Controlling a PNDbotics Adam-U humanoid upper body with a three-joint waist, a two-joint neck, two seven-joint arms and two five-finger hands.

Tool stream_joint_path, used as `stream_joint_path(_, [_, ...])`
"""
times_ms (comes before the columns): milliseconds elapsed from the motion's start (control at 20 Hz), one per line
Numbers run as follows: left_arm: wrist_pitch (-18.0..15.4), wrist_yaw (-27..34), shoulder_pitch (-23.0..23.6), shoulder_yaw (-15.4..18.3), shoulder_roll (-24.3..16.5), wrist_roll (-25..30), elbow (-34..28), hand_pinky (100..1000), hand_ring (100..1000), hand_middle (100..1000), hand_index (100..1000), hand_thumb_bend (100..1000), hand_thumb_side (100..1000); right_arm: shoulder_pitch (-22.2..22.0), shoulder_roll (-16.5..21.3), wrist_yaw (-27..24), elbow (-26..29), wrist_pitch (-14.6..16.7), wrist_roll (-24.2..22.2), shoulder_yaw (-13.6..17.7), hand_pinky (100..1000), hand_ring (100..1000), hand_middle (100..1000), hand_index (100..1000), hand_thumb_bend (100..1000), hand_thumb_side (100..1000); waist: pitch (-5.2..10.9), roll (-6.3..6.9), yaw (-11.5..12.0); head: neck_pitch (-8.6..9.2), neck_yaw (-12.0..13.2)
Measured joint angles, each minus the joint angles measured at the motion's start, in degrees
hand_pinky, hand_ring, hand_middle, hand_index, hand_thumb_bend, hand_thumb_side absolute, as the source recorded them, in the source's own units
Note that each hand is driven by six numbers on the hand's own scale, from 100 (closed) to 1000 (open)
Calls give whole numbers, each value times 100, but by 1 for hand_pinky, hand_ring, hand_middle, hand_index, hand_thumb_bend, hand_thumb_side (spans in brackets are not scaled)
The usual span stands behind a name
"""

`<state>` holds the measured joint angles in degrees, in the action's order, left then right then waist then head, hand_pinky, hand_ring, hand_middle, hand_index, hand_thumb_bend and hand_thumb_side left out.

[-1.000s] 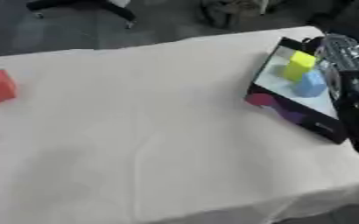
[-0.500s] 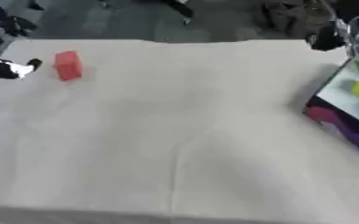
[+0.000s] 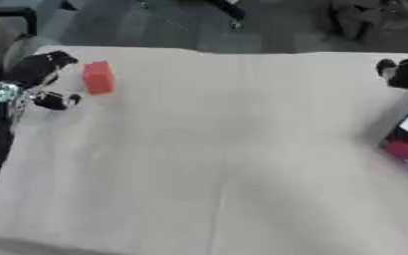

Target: Pick up the objects with one hand, pass them to the other hand, and then place them into the box on the other side of the table.

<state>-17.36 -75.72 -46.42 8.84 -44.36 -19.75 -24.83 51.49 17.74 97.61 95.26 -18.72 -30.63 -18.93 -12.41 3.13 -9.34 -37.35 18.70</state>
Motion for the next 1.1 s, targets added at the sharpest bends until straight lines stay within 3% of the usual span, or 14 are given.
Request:
stream_joint_path(200, [-12,423,0,-1,-57,-202,182,784,771,816,885,178,217,-64,18,-80,11,-197,128,56,878,839,846,975,489,335,-112,26,-67,102,96])
stream_joint_path(450, [-343,1011,-46,-7,-57,-41,156,795,781,826,887,116,393,-67,21,-167,12,-372,232,104,868,837,843,977,489,333,-225,28,-122,139,147])
stream_joint_path(550, [-471,1136,-74,-7,-57,75,89,796,783,828,888,129,390,-79,24,-196,12,-427,265,124,865,836,842,978,489,335,-269,30,-146,167,161])
stream_joint_path(600, [-517,1175,-88,-7,-57,124,56,797,785,831,889,181,358,-82,24,-211,12,-450,280,125,863,835,842,979,478,339,-287,30,-161,174,168])
stream_joint_path(650, [-544,1188,-99,-7,-57,165,21,797,786,831,889,158,369,-83,24,-227,12,-478,294,126,863,835,842,979,477,339,-304,31,-178,176,178])
stream_joint_path(800, [-543,1161,-104,-7,-57,222,-30,793,783,826,886,232,227,-86,34,-297,12,-559,338,142,854,833,839,981,453,348,-366,33,-241,185,195])
stream_joint_path(850, [-526,1118,-104,-8,-57,226,-34,788,776,818,881,293,196,-89,43,-325,12,-589,354,152,851,833,838,982,444,351,-390,33,-263,198,201])
stream_joint_path(950, [-467,1008,-104,-8,-56,193,-42,777,759,797,863,230,232,-99,64,-382,12,-649,387,158,850,832,838,982,438,355,-414,34,-290,222,210])
stream_joint_path(1100, [-339,903,-113,-5,-63,36,-49,704,605,620,729,141,205,-108,66,-464,11,-724,438,159,845,831,835,984,423,355,-428,38,-333,229,218])
